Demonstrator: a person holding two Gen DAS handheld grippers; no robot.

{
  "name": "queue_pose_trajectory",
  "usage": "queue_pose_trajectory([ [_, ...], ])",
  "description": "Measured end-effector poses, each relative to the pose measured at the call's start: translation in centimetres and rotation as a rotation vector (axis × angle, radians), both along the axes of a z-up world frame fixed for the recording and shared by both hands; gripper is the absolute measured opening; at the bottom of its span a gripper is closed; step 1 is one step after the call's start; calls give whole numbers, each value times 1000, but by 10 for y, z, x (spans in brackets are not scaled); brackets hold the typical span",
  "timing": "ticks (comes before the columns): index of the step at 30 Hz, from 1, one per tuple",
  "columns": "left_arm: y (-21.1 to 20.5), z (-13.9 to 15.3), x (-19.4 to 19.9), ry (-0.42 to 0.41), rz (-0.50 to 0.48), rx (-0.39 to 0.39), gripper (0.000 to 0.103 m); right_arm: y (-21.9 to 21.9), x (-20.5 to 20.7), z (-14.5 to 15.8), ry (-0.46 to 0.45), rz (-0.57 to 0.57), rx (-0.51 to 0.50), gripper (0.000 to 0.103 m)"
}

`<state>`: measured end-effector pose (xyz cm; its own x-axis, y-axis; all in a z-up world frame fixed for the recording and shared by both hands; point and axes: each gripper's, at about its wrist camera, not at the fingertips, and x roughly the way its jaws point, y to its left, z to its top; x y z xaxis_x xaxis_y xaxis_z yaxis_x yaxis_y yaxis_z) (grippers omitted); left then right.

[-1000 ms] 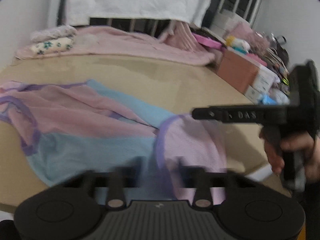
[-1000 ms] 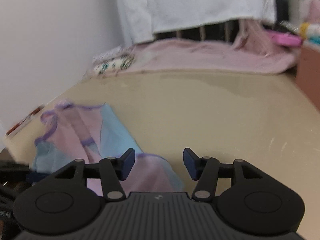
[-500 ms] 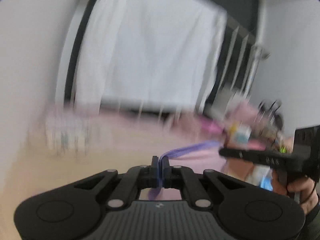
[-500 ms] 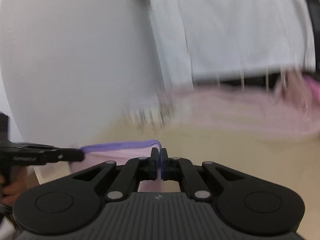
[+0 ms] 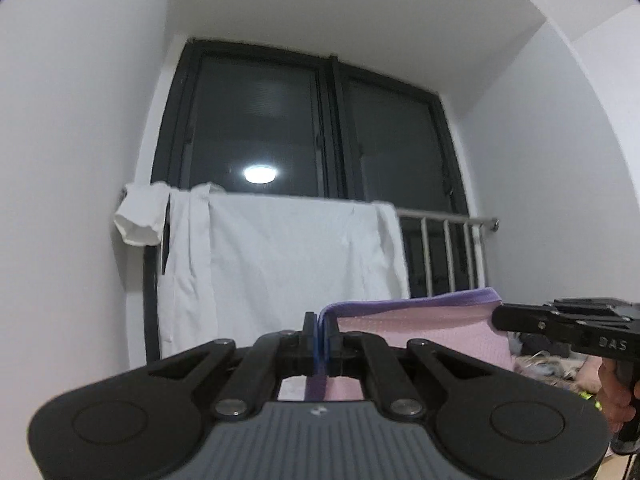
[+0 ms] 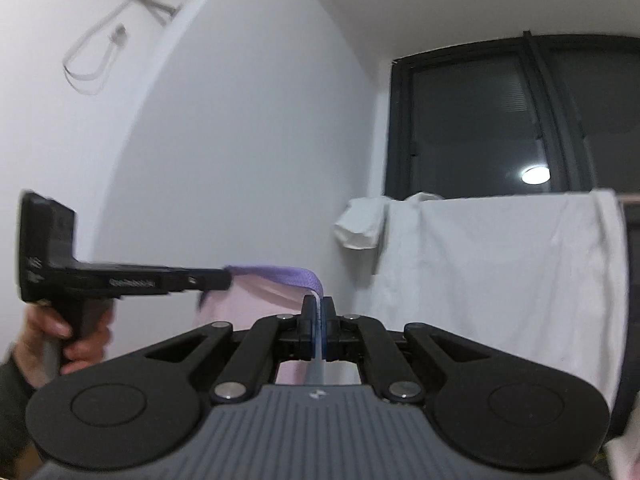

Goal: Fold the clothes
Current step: 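Grasp the purple-trimmed edge with both grippers and lift the garment up, then lower the garment onto the surface and open both grippers to spread it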

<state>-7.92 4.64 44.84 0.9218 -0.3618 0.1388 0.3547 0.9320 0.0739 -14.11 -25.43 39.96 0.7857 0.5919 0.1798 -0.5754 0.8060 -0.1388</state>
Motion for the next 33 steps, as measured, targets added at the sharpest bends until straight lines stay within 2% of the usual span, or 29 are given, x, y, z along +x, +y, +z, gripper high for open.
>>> queue_pose_trajectory([
  [2,-14,-11,42,44,28,36,1,8,25,4,13,-75,-38,1],
  [5,-35,-39,108,115,60,86,1,23,88,-11,101,-208,-101,1],
  [8,-52,-60,172,174,84,99,1,26,148,-41,163,-300,-140,1],
  [10,-58,-58,200,187,72,81,1,28,170,-46,162,-341,-143,1],
  [13,-60,-34,190,96,48,81,1,28,196,-44,150,-394,-132,1],
  [14,-61,-26,183,63,41,81,1,27,193,-35,126,-404,-124,1],
  [17,-57,-1,132,-59,24,96,1,23,157,-9,8,-416,-102,1],
  [19,-53,3,92,-116,9,103,1,22,120,5,-60,-404,-94,2],
  [22,-39,-15,42,-121,-26,102,1,23,61,12,-128,-372,-101,2],
  [23,-33,-29,27,-102,-33,101,1,24,43,3,-132,-359,-119,2],
  [25,-19,-78,3,-14,-30,105,2,28,16,-22,-103,-329,-163,2],
  [27,-5,-145,-10,119,-21,95,2,35,-3,-65,-16,-271,-224,2],
  [28,4,-188,-14,214,-13,81,3,40,-8,-93,46,-234,-249,2],
  [29,13,-232,-18,309,-1,67,4,45,-13,-124,117,-197,-276,2],
  [31,34,-322,-25,493,58,35,8,61,-17,-201,318,-99,-352,4],
  [32,46,-355,-30,566,99,6,8,69,-18,-241,432,-34,-394,9],
  [33,60,-384,-36,641,148,-29,7,74,-20,-279,556,45,-425,21],
])
